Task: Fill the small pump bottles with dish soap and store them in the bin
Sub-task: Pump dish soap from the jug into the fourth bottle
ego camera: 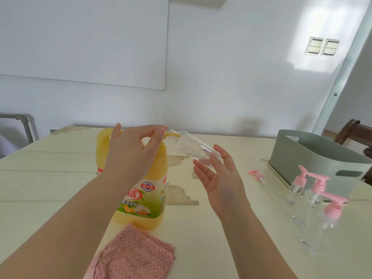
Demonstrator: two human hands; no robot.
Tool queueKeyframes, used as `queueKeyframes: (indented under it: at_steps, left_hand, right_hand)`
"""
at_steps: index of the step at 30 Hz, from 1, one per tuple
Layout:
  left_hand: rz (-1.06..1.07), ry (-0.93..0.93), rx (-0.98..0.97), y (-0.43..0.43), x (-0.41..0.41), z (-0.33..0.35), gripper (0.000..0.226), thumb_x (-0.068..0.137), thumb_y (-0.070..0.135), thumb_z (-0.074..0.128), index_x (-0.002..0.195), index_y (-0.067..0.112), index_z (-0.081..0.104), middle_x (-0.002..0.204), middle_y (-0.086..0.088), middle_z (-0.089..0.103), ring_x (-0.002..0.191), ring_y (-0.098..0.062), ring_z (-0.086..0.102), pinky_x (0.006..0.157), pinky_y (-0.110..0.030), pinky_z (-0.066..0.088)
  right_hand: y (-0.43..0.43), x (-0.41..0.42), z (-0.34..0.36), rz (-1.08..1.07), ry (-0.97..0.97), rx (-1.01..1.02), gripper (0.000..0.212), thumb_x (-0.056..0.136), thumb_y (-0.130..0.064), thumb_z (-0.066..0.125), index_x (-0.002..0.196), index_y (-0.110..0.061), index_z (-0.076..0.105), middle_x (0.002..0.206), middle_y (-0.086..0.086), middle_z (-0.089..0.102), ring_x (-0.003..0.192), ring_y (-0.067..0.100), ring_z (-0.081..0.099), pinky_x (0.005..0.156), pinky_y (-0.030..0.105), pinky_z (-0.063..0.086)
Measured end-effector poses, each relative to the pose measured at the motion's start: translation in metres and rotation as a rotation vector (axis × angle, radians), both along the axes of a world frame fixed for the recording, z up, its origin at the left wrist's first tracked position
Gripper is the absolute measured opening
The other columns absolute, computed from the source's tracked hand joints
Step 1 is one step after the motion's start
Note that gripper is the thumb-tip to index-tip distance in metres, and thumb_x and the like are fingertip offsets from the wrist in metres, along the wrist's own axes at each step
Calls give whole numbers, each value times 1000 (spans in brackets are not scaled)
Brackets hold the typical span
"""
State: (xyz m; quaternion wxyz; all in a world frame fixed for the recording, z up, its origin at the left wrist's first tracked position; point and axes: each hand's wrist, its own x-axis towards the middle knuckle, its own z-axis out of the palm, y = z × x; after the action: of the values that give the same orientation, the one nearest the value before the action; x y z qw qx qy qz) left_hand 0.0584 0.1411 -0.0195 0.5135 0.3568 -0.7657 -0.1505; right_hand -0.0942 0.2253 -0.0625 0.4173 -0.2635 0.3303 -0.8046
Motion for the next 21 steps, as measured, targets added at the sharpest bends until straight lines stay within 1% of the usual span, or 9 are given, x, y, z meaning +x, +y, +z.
queueKeyframes:
  at_steps: [3, 5, 6, 8, 10, 13, 15, 19, 21]
  left_hand:
    - [-5, -13, 45, 2, 4, 10, 24, 94, 45, 44, 105, 42, 65, 86, 34, 56, 82, 36, 37, 116, -33, 6]
    - [-5, -11, 78, 4, 6, 16, 26, 93, 47, 45, 106, 42, 66, 85, 35, 55, 84, 20, 49, 110, -39, 29]
    - [-4, -13, 87, 3, 6, 19, 25, 92, 49, 45, 106, 43, 65, 87, 33, 56, 85, 10, 52, 99, -31, 38]
    - [-1, -26, 99, -1, 5, 21, 24, 92, 49, 46, 105, 44, 65, 93, 29, 57, 79, 8, 50, 75, -12, 36]
    - [-3, -20, 95, -2, 5, 20, 24, 92, 48, 47, 105, 42, 66, 97, 27, 59, 76, 10, 49, 68, -9, 31]
    - [-31, 46, 50, 1, 3, 11, 24, 93, 45, 47, 106, 40, 66, 94, 30, 58, 89, 12, 50, 89, -20, 35]
    - [-30, 81, -27, 2, -1, 3, 23, 95, 41, 46, 105, 37, 67, 92, 32, 57, 94, 27, 43, 108, -23, 18]
    - [19, 87, -105, -2, -6, -7, 37, 90, 54, 35, 102, 39, 66, 97, 26, 63, 100, 1, 56, 116, -29, 6]
    - [27, 86, -117, -5, -6, -12, 41, 88, 57, 31, 102, 39, 66, 97, 25, 63, 102, 0, 54, 116, -28, 4]
  right_hand:
    - [3, 2, 6, 2, 8, -7, 24, 95, -14, 56, 119, -17, 58, 108, 12, 63, 89, 29, 67, 70, 28, 58]
    - [4, 3, 9, -3, 12, -17, 24, 95, -17, 56, 119, -17, 58, 99, 8, 67, 90, 29, 68, 72, 29, 58]
    - [4, 3, 10, -7, 13, -22, 23, 95, -18, 56, 118, -17, 59, 96, 5, 68, 90, 29, 68, 73, 30, 58]
    - [3, 3, 11, -17, 19, -22, 23, 96, -18, 56, 119, -17, 58, 97, 5, 69, 90, 28, 68, 73, 30, 58]
    - [2, 2, 10, -20, 23, -18, 24, 96, -17, 55, 120, -17, 58, 104, 10, 66, 90, 27, 69, 71, 28, 58]
    - [-1, 1, 6, -15, 19, -19, 22, 96, -15, 55, 118, -18, 58, 116, 16, 60, 89, 27, 69, 68, 27, 57]
    - [-3, 1, 3, -7, 14, -29, 21, 97, -14, 54, 117, -18, 58, 117, 16, 60, 89, 27, 69, 67, 27, 57]
    - [-7, 0, -3, 2, -6, -32, 21, 97, -12, 53, 116, -18, 58, 119, 15, 60, 90, 27, 68, 68, 27, 58]
    - [-9, 0, -5, 3, -15, -30, 21, 97, -11, 52, 116, -19, 58, 119, 12, 61, 87, 27, 68, 68, 27, 58]
